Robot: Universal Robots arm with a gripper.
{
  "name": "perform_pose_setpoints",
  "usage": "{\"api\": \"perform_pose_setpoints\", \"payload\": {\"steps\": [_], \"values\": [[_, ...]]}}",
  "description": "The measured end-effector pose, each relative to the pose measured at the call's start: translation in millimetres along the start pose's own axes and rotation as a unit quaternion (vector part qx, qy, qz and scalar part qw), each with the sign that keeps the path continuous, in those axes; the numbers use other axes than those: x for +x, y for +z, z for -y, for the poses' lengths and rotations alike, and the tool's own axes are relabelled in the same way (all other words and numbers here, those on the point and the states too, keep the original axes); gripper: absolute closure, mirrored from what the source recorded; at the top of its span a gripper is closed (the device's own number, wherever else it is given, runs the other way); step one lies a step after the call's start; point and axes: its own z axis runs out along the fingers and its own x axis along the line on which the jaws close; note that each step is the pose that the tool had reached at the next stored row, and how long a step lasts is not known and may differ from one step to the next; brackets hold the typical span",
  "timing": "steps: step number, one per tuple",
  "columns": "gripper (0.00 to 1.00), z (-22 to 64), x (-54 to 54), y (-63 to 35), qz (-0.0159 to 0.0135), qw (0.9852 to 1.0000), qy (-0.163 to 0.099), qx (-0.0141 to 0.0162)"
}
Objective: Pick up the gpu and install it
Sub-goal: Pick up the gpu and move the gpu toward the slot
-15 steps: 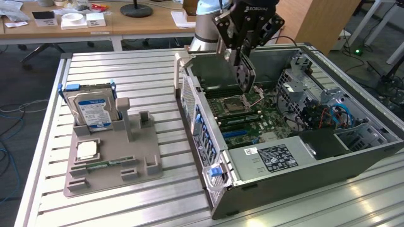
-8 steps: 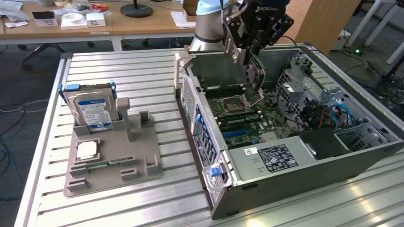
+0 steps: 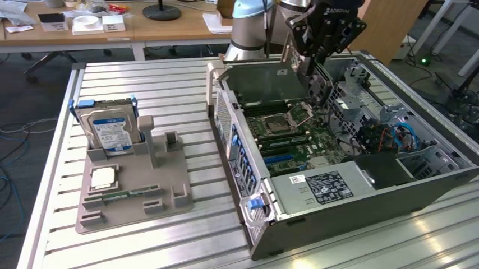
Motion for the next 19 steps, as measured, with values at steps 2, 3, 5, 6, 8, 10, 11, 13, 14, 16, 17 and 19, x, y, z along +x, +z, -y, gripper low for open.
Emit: {"api": "perform_pose_setpoints", "payload": {"steps": [2, 3, 5, 6, 8, 10, 11, 13, 14, 16, 17, 19], "values": [[0.74, -0.1, -6.0, 0.1, 0.0000, 1.0000, 0.000, 0.0000], [0.74, -0.1, -8.6, 0.2, 0.0000, 1.0000, 0.000, 0.0000], [0.74, -0.1, -13.9, 0.3, 0.0000, 1.0000, 0.000, 0.0000], [0.74, -0.2, -17.0, 0.4, 0.0000, 1.0000, 0.000, 0.0000], [0.74, -0.3, -23.7, 0.6, 0.0000, 1.0000, 0.000, 0.0000], [0.74, -0.4, -32.2, 0.8, 0.0000, 1.0000, 0.000, 0.0000], [0.74, -0.4, -36.8, 0.8, 0.0000, 1.0000, 0.000, -0.0001], [0.74, -0.5, -46.1, 1.0, 0.0000, 1.0000, 0.000, 0.0000], [0.74, -0.6, -50.7, 1.1, 0.0000, 1.0000, 0.000, 0.0000], [0.74, -0.8, -59.6, 1.4, 0.0000, 1.0000, 0.000, 0.0000], [0.74, -0.8, -64.2, 1.5, 0.0000, 1.0000, 0.000, -0.0001], [0.74, -0.9, -73.0, 1.7, 0.0000, 1.0000, 0.000, 0.0000]]}}
